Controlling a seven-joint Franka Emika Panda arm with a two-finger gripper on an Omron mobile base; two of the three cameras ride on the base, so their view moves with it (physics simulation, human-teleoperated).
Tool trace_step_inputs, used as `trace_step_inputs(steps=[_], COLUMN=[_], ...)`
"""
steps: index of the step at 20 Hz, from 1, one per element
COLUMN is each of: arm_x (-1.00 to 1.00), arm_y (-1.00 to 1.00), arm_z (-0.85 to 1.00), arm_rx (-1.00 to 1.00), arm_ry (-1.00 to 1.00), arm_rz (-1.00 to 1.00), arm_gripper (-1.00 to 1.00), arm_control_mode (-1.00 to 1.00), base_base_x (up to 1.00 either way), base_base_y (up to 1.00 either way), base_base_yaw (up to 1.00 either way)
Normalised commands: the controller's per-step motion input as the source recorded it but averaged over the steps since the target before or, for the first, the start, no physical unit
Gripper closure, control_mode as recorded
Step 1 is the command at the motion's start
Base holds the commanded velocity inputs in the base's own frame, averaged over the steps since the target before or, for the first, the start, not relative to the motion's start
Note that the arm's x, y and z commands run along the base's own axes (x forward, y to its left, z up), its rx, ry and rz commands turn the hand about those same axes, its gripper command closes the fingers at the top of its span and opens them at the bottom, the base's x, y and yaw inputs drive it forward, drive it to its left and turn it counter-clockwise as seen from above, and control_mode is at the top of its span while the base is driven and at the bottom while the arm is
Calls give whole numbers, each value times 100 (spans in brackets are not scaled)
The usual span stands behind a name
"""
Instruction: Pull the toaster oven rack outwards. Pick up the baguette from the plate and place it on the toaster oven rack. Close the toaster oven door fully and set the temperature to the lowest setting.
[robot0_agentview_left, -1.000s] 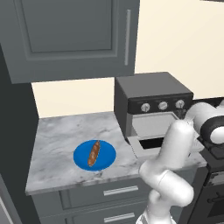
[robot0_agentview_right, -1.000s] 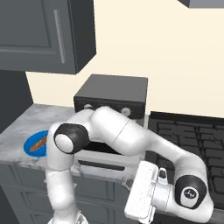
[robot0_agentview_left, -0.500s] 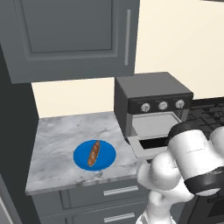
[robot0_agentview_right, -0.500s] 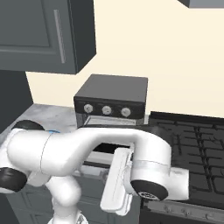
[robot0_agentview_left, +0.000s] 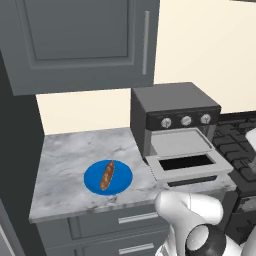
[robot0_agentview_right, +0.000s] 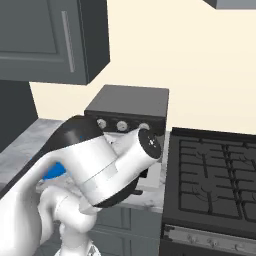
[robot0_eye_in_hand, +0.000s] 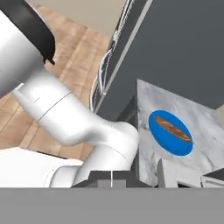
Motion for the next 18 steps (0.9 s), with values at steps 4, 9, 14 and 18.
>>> trace_step_inputs(steps=[4,9,14,18], arm_x=[19,17,22,41], arm_y=[80,80,60,60], arm_z=[28,5,5,0], arm_rx=[-38,-33,-32,-29], arm_ry=[2,1,3,1], arm_rz=[0,3,18,29], arm_gripper=[100,100,100,100], arm_control_mode=[-100,-100,-100,-100], base_base_x=[0,0,0,0], base_base_y=[0,0,0,0], base_base_yaw=[0,0,0,0])
